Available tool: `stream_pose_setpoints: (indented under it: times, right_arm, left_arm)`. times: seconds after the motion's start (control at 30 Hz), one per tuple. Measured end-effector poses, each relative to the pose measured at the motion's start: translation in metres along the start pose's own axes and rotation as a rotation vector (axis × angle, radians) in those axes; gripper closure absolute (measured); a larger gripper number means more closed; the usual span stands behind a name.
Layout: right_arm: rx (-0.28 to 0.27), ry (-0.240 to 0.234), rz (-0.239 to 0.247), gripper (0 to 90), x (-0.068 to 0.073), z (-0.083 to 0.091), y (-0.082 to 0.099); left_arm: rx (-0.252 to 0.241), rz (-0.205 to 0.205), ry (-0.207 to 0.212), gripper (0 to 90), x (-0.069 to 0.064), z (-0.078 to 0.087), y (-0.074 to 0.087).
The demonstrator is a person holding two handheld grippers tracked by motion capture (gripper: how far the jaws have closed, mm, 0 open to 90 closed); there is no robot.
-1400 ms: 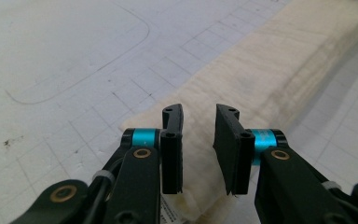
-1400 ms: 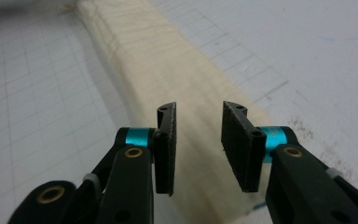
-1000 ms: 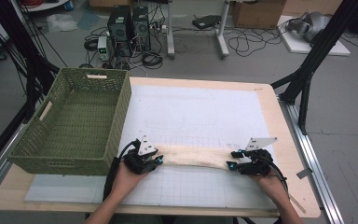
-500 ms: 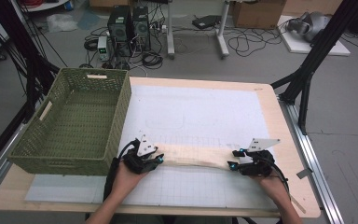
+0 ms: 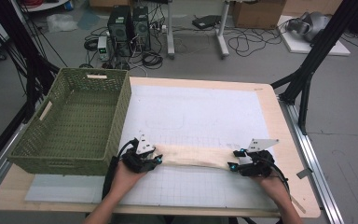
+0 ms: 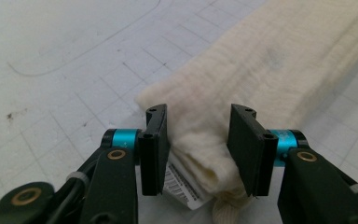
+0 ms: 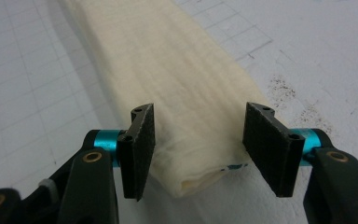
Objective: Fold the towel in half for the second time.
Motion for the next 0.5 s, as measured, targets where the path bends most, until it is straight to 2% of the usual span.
stream_pose_setpoints:
  times: [0.07, 0.17, 0.27, 0.3, 0.5]
  right_arm:
    - [-0.002, -0.002, -0.004, 43.1, 0.0, 0.0, 0.0]
    - [-0.014, 0.0, 0.003, 42.0, 0.001, 0.002, -0.001]
    - [-0.059, -0.012, -0.008, 41.1, -0.001, 0.005, -0.005]
    - [-0.066, -0.013, -0.009, 40.9, -0.002, 0.005, -0.006]
    - [-0.022, -0.018, 0.01, 39.9, -0.004, -0.002, -0.007]
  left_arm:
    - [0.001, -0.003, -0.004, 56.8, 0.0, 0.001, -0.001]
    - [-0.052, -0.011, 0.0, 57.0, -0.001, 0.007, -0.006]
    - [-0.127, -0.025, -0.004, 58.6, 0.0, 0.012, -0.013]
    - [-0.129, -0.027, 0.0, 58.7, 0.001, 0.011, -0.015]
    - [-0.008, -0.026, 0.034, 57.4, 0.002, 0.0, -0.011]
Point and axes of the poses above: each handheld gripper's, and its own axes: z roughly backward along the jaws, y roughly out of its underside, x roughly to its left, the point moved 1 cm from there along -z, roughly forward along the jaws, and after that the axes turned 1 degree about y, right-handed, at the moved point
